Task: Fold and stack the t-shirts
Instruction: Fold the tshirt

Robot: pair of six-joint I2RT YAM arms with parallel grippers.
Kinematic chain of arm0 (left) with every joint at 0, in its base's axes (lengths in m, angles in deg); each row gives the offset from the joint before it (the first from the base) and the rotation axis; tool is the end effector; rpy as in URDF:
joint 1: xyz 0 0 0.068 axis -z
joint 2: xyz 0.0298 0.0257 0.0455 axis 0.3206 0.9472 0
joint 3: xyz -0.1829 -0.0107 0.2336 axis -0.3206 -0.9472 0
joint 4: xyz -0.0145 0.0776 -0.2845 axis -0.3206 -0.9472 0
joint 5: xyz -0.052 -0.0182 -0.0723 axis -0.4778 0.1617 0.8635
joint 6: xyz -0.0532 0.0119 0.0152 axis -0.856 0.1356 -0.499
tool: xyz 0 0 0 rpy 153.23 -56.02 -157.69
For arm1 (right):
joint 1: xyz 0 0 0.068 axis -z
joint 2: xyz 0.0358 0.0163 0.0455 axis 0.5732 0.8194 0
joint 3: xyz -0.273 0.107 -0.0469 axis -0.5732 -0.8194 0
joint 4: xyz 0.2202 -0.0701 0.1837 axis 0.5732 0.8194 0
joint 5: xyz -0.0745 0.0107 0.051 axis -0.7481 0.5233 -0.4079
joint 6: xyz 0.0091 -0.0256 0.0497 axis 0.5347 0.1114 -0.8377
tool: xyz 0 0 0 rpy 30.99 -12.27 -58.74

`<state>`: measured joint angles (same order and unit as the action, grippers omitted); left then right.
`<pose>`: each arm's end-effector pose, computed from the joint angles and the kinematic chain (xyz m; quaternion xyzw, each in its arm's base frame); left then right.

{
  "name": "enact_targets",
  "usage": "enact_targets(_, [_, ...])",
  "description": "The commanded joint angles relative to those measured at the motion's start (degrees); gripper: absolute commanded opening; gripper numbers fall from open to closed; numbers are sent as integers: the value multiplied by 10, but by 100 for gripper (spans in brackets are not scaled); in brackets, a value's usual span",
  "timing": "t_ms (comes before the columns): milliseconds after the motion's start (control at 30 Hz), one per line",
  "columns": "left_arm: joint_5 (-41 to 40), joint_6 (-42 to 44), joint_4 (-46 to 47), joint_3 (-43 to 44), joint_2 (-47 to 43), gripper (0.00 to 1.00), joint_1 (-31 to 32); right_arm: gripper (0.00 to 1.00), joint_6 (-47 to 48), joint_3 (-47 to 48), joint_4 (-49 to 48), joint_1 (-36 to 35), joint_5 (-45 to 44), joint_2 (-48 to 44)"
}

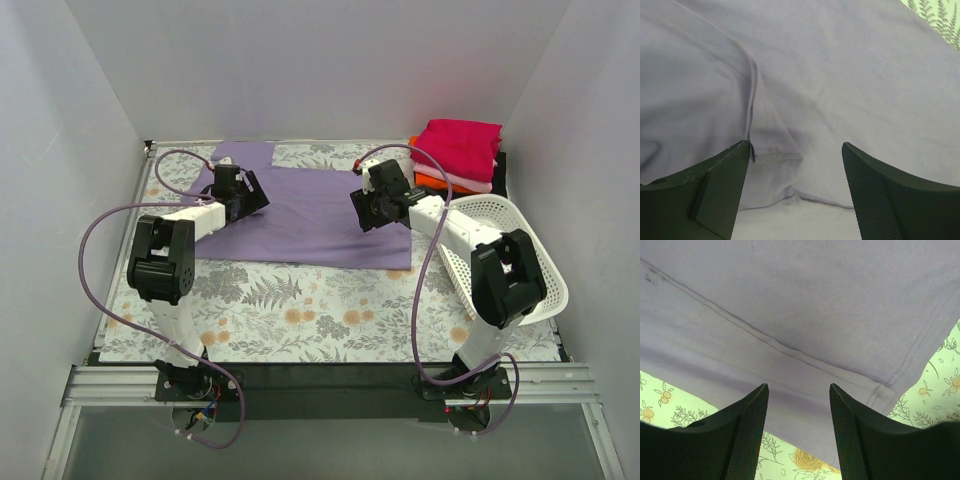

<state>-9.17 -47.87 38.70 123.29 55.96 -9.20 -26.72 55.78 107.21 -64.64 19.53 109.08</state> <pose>0.4422 -0.0734 0.1613 -0.4629 0.7944 -0.2457 0.3072 0.3717 0.2085 0.2489 -0.2151 0.9029 0.0685 0.3658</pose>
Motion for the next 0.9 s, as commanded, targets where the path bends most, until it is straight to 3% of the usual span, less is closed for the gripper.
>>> enact_targets(0, [28,-9,22,20,1,68,8,48,-2,-3,-7,-4,-1,-32])
enact_targets(133, [42,-13,40,40,9,68,17,48,-2,-9,-7,-4,-6,-39])
enact_targets(333, [139,-15,134,27,6,68,18,48,-3,-9,-7,-4,-4,-38])
enact_targets(467, [143,-2,153,11,-24,69,17,48,-3,-1,-7,-4,1,-32])
enact_targets(667, [35,25,64,-38,-125,72,-46,48,3,28,-9,-5,21,-19])
enact_targets(867, [-112,65,-10,-67,-159,74,-111,48,9,46,-20,-5,53,4])
